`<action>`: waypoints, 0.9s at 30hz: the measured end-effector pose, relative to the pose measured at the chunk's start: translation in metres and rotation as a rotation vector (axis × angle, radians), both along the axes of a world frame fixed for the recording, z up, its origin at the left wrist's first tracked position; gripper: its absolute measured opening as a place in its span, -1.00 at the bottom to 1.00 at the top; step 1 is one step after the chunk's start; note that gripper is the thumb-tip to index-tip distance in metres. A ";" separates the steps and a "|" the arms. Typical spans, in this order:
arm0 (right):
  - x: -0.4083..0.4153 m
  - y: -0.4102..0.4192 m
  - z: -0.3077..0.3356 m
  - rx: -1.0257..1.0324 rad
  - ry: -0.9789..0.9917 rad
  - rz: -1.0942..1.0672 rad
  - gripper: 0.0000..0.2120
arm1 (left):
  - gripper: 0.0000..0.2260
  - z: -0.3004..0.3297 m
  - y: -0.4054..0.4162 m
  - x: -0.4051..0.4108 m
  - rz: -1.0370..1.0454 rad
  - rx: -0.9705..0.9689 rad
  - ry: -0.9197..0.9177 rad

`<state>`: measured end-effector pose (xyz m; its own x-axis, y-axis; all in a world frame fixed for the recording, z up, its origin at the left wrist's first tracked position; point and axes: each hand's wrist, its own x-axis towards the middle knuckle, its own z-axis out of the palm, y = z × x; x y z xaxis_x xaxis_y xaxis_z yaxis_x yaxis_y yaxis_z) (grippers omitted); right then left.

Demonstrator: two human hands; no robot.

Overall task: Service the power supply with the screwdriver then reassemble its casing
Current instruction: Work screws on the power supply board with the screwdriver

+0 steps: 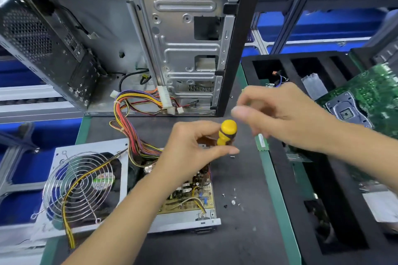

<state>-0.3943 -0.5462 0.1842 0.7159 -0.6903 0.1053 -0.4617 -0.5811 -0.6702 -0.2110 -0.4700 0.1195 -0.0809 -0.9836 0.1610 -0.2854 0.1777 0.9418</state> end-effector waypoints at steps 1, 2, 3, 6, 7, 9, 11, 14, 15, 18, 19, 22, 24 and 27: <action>0.005 0.002 0.008 -0.036 0.132 0.028 -0.52 | -0.83 -0.004 -0.002 -0.003 0.010 -0.015 -0.043; 0.010 0.003 0.012 -0.089 0.289 0.049 -0.47 | -0.83 -0.007 -0.004 -0.005 0.014 -0.040 -0.098; 0.016 0.005 0.012 -0.150 0.433 0.075 -0.45 | -0.84 -0.010 -0.005 -0.007 0.009 -0.076 -0.169; 0.029 0.011 -0.001 -0.222 0.617 0.164 -0.58 | -0.81 -0.017 -0.010 -0.005 0.021 -0.121 -0.358; 0.029 0.012 -0.004 -0.214 0.605 0.165 -0.65 | -0.77 -0.017 -0.012 -0.001 0.019 -0.094 -0.358; 0.024 0.012 -0.004 -0.206 0.562 0.137 -0.69 | -0.76 -0.014 -0.016 0.011 -0.063 -0.016 -0.250; 0.019 0.010 -0.002 -0.221 0.558 0.117 -0.67 | -0.73 -0.010 -0.019 0.022 -0.157 0.064 -0.136; 0.018 0.009 -0.002 -0.249 0.567 0.116 -0.66 | -0.74 -0.011 -0.022 0.025 -0.190 0.112 -0.125; 0.018 0.009 -0.004 -0.252 0.569 0.114 -0.67 | -0.76 -0.012 -0.023 0.025 -0.189 0.118 -0.125; 0.019 0.009 -0.008 -0.263 0.566 0.115 -0.66 | -0.79 -0.015 -0.024 0.024 -0.186 0.119 -0.110; 0.019 0.008 -0.009 -0.262 0.570 0.118 -0.65 | -0.80 -0.016 -0.024 0.024 -0.186 0.117 -0.106; 0.019 0.007 -0.011 -0.291 0.573 0.135 -0.64 | -0.80 -0.017 -0.024 0.023 -0.188 0.127 -0.095; 0.020 0.006 -0.012 -0.312 0.572 0.147 -0.64 | -0.80 -0.018 -0.024 0.023 -0.190 0.132 -0.087; 0.022 0.006 -0.013 -0.325 0.571 0.158 -0.64 | -0.81 -0.018 -0.023 0.024 -0.184 0.134 -0.084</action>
<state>-0.3725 -0.5405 0.1715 0.8106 -0.5698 -0.1352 -0.5844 -0.8016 -0.1257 -0.1868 -0.4934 0.1010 -0.2680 -0.9633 0.0151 -0.3385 0.1088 0.9347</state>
